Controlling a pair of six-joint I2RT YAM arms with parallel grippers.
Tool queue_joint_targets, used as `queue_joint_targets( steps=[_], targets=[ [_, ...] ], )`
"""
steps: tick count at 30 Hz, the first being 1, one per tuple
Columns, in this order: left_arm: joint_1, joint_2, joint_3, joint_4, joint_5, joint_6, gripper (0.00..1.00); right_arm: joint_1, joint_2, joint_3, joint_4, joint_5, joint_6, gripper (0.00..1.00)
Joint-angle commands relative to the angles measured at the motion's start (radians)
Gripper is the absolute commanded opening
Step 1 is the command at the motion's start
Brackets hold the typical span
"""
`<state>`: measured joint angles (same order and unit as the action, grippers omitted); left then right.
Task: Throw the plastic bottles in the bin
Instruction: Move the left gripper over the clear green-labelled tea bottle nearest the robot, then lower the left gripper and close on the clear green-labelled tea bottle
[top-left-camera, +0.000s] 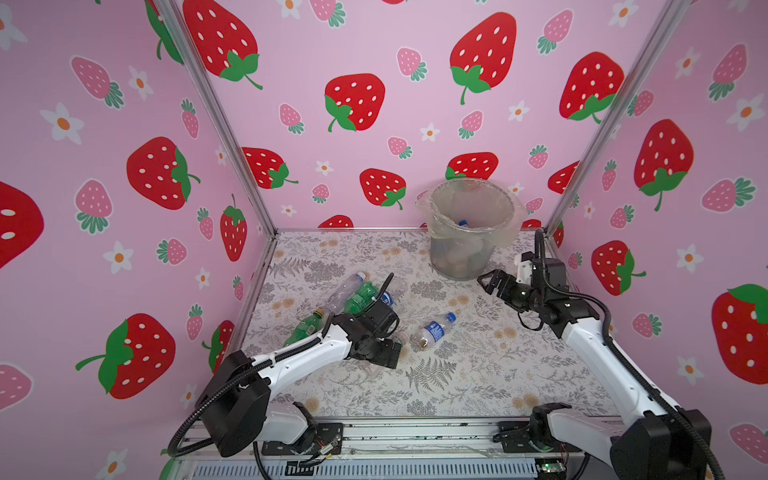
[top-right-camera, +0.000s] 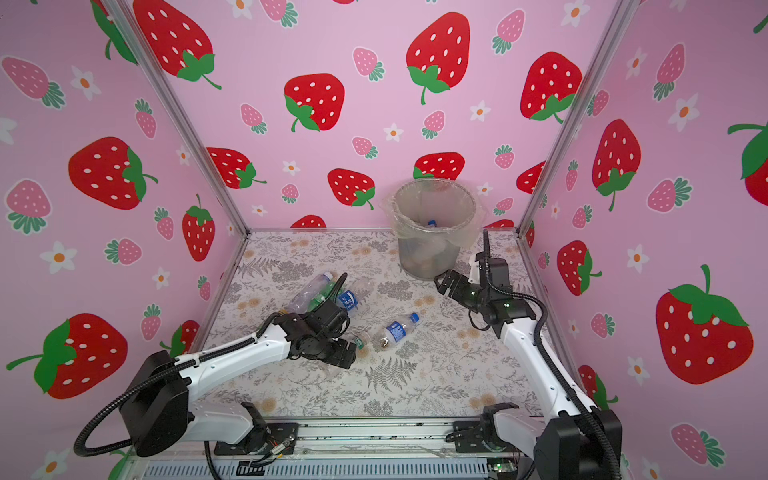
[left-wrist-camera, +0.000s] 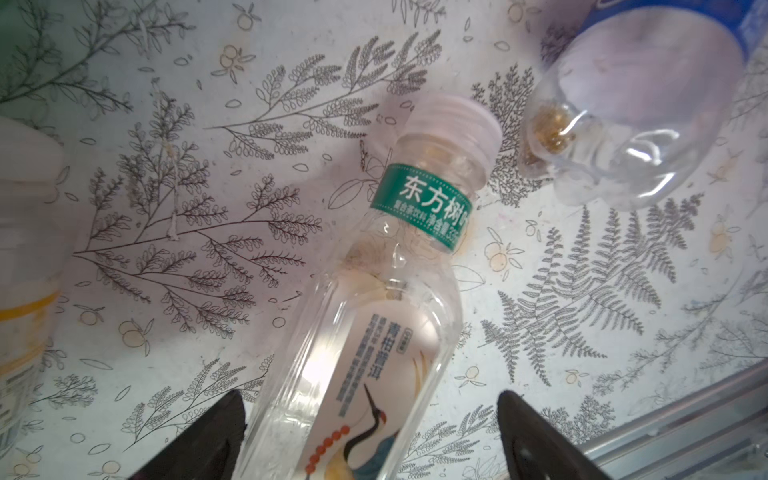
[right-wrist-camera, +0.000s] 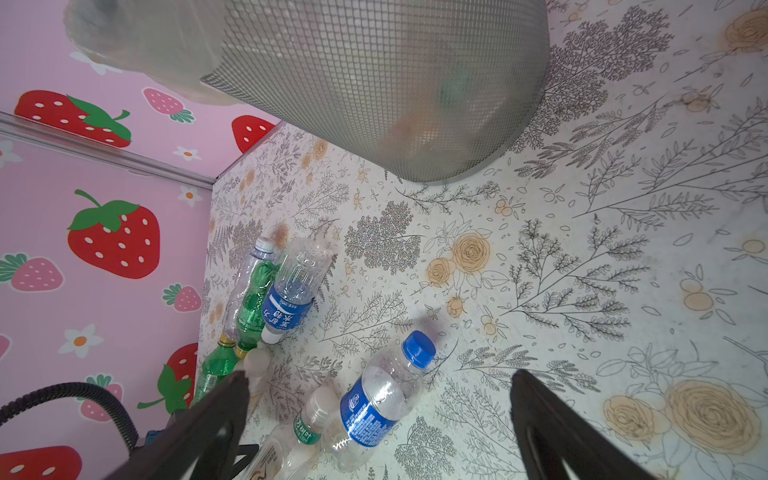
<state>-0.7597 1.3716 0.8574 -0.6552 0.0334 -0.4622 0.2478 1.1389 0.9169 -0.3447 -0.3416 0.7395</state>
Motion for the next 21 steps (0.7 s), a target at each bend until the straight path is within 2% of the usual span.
queue_joint_targets(
  steps=[1,9,16,21],
  targets=[
    [-0.011,0.005,-0.014,-0.024,-0.029,-0.015,0.94,0.002,0.008,-0.009,0.008,-0.002,0.000,0.99],
    [-0.044,0.006,-0.032,-0.040,-0.085,-0.028,0.91,0.002,0.015,-0.006,0.008,-0.001,-0.005,0.99],
    [-0.056,0.022,-0.034,-0.044,-0.086,-0.030,0.77,0.001,0.018,-0.005,0.008,-0.002,-0.006,0.99],
    [-0.059,0.025,-0.040,-0.044,-0.089,-0.036,0.71,0.001,0.017,-0.006,0.006,-0.002,-0.006,0.99]
  ],
)
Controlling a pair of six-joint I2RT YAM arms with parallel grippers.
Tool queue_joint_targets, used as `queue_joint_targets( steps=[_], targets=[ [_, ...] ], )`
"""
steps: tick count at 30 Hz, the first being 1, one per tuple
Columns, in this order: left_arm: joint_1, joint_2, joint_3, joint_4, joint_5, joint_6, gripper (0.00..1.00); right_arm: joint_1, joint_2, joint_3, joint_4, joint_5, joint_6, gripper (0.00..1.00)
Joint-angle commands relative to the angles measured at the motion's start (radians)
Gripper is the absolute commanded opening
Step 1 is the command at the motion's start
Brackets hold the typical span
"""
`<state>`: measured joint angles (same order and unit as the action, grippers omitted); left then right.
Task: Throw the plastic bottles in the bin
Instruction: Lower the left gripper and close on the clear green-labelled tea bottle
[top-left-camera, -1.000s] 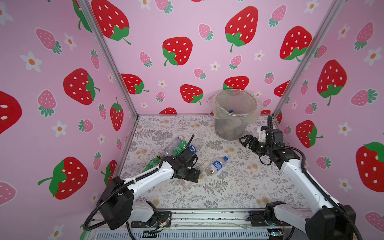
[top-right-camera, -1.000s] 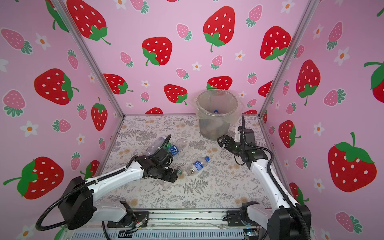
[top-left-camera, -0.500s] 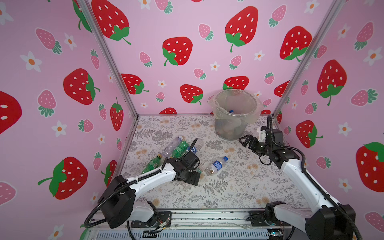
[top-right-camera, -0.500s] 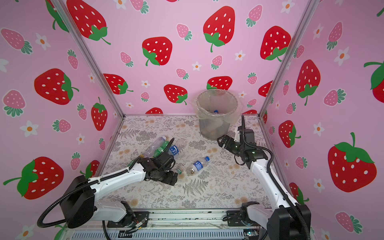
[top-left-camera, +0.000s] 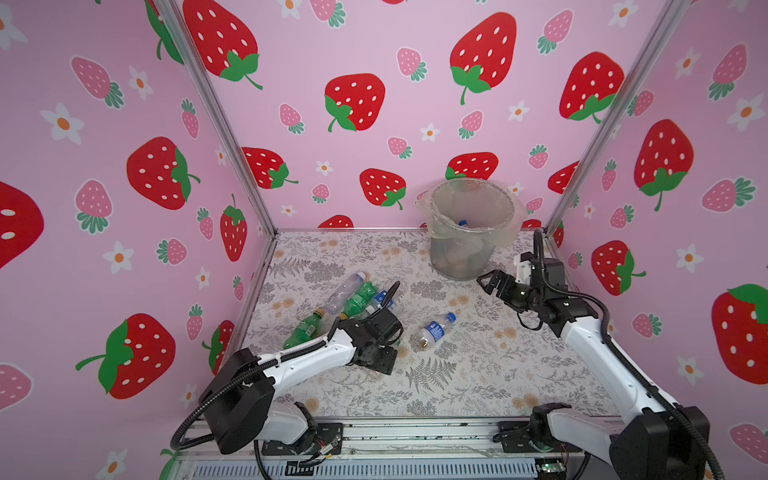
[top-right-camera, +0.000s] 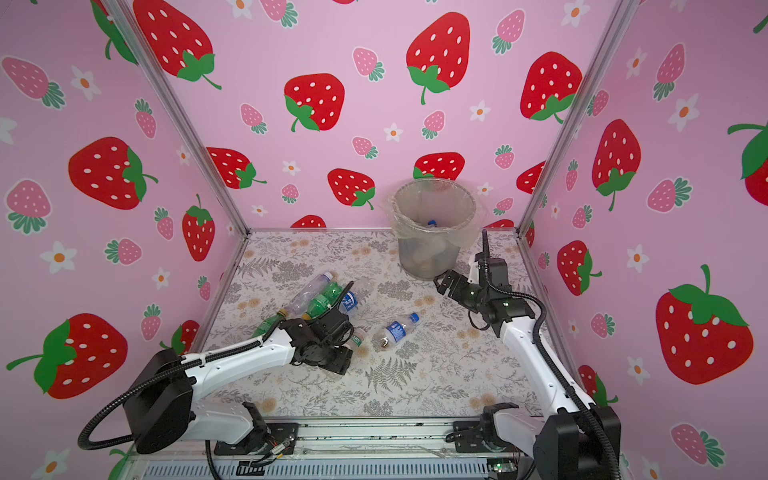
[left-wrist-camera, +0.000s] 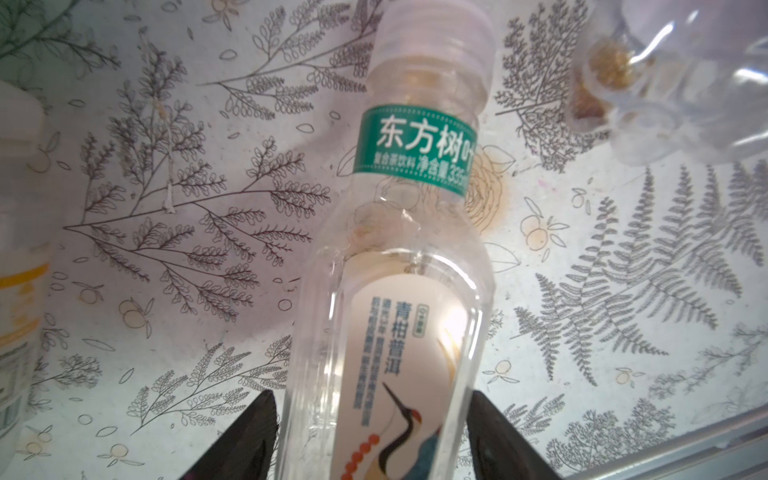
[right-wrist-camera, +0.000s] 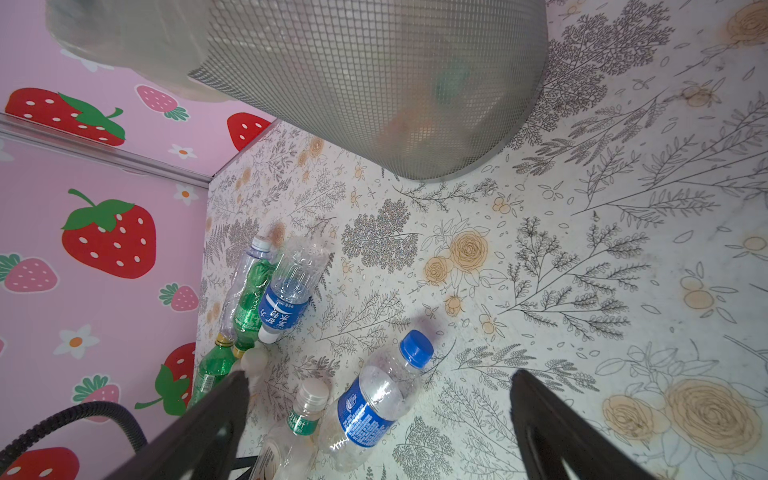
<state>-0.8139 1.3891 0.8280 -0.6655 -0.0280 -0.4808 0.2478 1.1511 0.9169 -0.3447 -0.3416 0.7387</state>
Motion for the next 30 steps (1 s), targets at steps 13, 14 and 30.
queue_joint_targets(
  steps=[13,14,30],
  targets=[
    [-0.008,0.005,-0.001,-0.037,-0.009,-0.027,0.49,0.001,-0.011,-0.013,-0.006,0.009,-0.017,0.99],
    [-0.009,0.003,0.004,-0.041,-0.007,-0.033,0.49,0.001,-0.011,-0.015,-0.004,0.011,-0.016,0.99],
    [-0.008,-0.088,0.063,-0.070,0.008,-0.067,0.45,0.003,0.013,-0.035,0.009,0.000,-0.010,0.99]
  ],
)
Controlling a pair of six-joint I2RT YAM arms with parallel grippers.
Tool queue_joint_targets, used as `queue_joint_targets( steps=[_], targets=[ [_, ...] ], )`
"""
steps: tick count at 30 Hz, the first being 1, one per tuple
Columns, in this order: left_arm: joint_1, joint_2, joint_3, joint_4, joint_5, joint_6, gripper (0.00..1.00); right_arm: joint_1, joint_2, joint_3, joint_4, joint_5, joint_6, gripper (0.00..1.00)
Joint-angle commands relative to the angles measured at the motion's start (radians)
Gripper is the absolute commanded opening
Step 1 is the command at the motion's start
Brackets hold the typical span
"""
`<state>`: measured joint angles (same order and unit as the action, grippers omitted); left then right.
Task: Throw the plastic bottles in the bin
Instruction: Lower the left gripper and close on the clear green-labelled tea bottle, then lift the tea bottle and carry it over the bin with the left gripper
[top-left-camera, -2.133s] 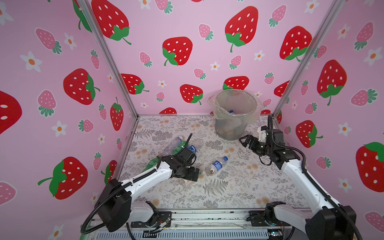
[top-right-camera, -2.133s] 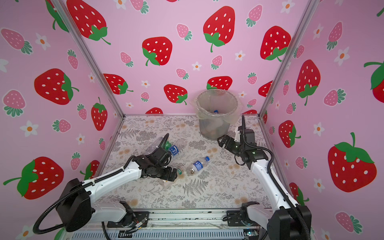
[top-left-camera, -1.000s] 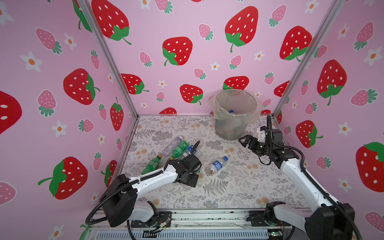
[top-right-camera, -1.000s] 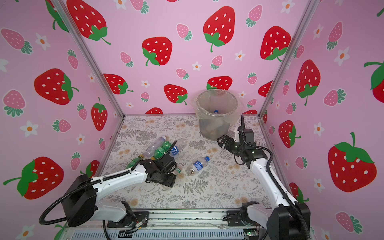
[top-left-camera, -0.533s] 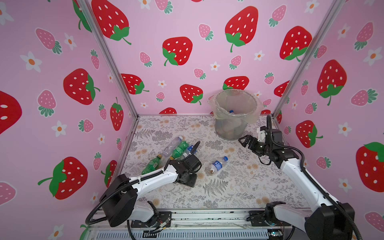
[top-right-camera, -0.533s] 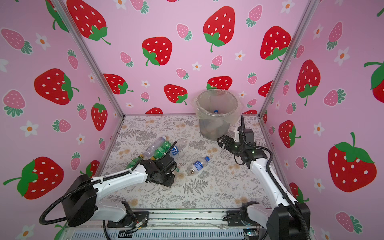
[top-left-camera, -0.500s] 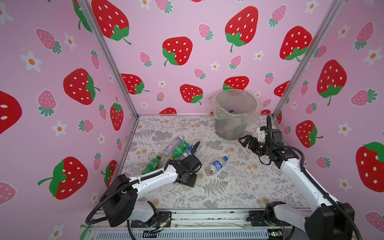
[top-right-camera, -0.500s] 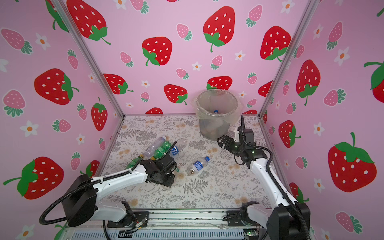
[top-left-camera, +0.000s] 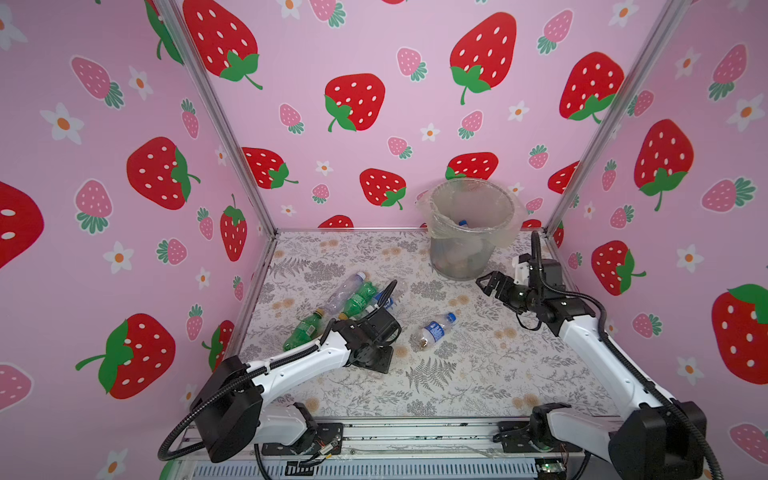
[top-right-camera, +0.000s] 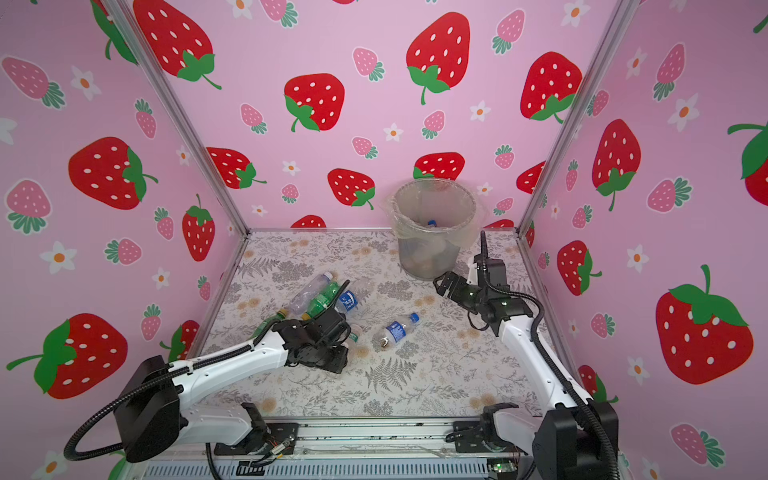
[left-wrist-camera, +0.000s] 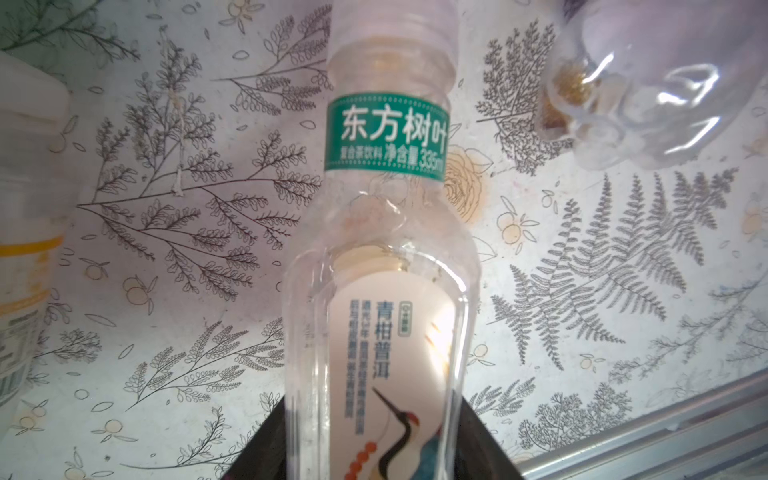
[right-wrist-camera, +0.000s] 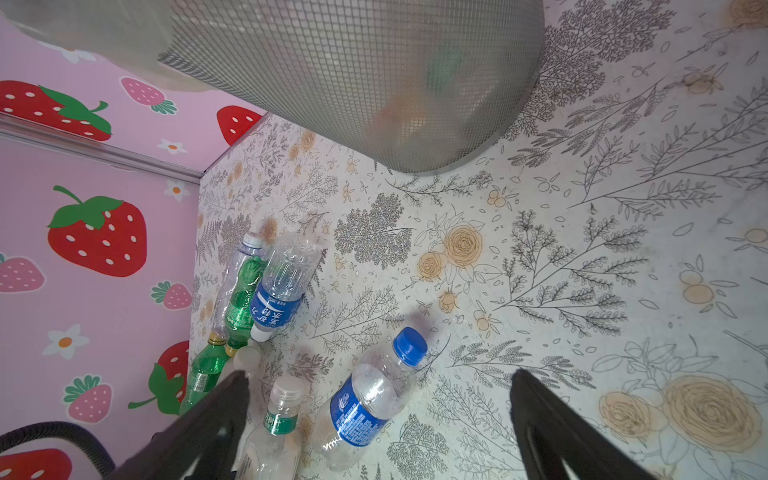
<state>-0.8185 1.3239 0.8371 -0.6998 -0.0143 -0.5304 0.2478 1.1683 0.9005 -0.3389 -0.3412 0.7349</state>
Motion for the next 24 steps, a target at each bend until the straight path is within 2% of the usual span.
queue_joint_targets(
  steps=[1,13,24],
  targets=[
    [-0.004,-0.028,0.063,-0.038,-0.006,-0.016,0.45,0.003,-0.005,-0.020,0.003,0.003,-0.007,0.99],
    [0.013,-0.047,0.216,-0.059,0.002,0.021,0.44,0.002,0.004,-0.050,0.003,0.011,-0.007,0.99],
    [0.053,0.041,0.410,-0.032,0.092,0.045,0.44,0.002,-0.013,-0.077,0.012,0.028,-0.019,0.99]
  ],
)
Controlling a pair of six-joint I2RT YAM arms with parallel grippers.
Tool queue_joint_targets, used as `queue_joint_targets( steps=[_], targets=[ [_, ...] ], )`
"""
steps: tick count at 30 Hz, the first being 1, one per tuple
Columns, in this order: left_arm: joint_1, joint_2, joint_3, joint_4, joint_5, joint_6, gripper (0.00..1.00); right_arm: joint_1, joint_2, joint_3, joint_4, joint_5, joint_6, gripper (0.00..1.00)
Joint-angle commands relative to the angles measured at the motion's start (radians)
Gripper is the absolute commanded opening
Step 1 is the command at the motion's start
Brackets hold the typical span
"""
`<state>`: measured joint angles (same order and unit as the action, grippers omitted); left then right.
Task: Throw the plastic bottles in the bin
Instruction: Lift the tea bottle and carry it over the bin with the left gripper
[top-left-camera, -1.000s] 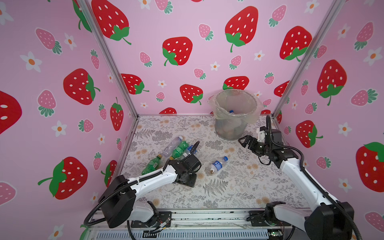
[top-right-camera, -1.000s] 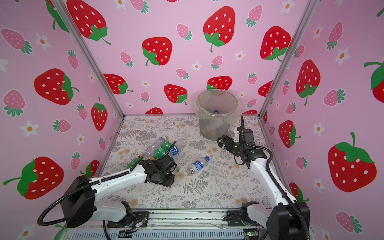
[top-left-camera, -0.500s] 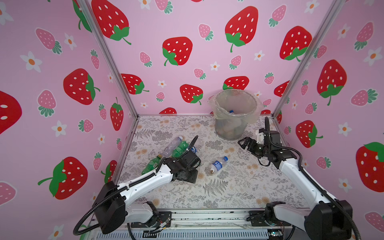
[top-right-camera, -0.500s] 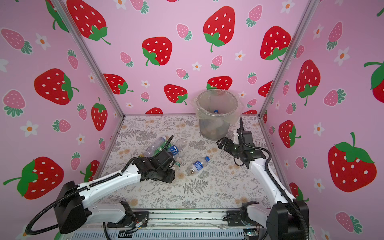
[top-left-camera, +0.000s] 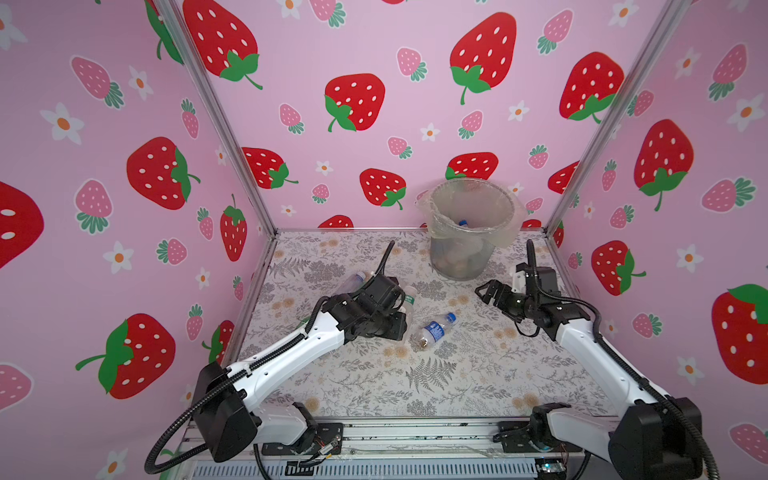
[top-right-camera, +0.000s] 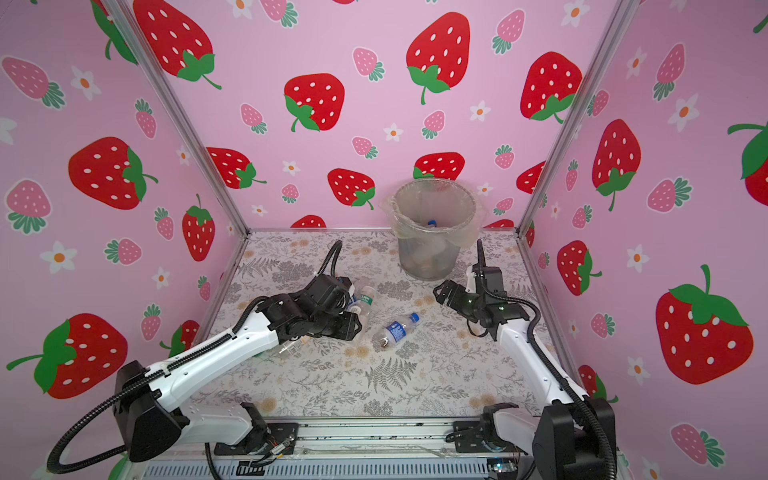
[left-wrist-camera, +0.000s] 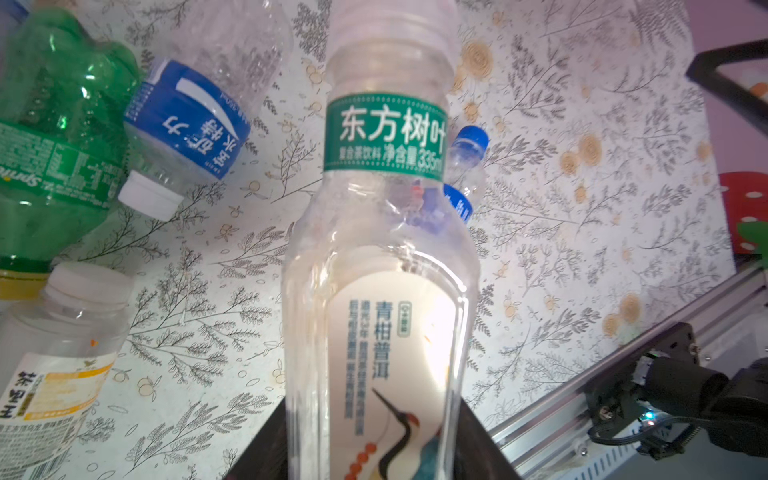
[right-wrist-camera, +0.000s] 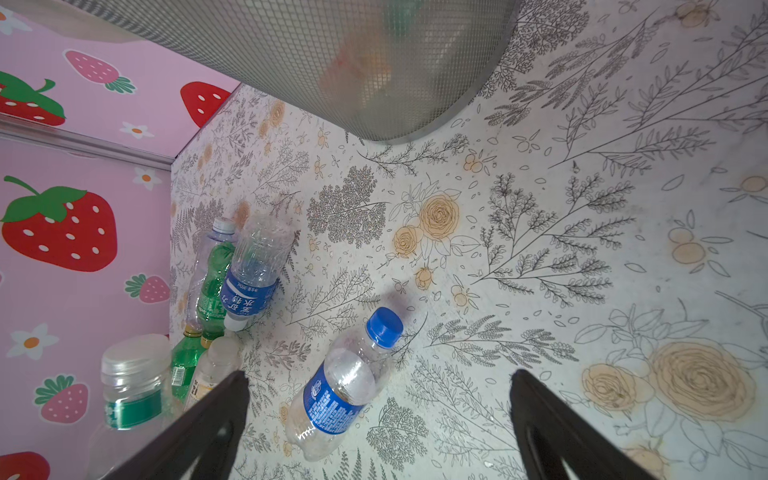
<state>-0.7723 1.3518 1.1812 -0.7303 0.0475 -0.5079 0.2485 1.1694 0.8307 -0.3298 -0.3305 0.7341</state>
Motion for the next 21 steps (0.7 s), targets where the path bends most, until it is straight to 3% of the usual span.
queue_joint_targets(
  steps=[1,13,21],
  targets=[
    [0.010,0.019,0.085,-0.007,0.036,0.025,0.44,0.002,-0.018,-0.007,0.003,0.019,-0.021,0.99],
    [0.038,0.090,0.300,-0.020,0.083,0.049,0.44,0.002,-0.024,-0.028,-0.029,0.016,-0.038,0.99],
    [0.062,0.148,0.454,0.037,0.172,0.039,0.43,0.002,-0.036,-0.051,-0.020,0.016,-0.037,0.99]
  ],
)
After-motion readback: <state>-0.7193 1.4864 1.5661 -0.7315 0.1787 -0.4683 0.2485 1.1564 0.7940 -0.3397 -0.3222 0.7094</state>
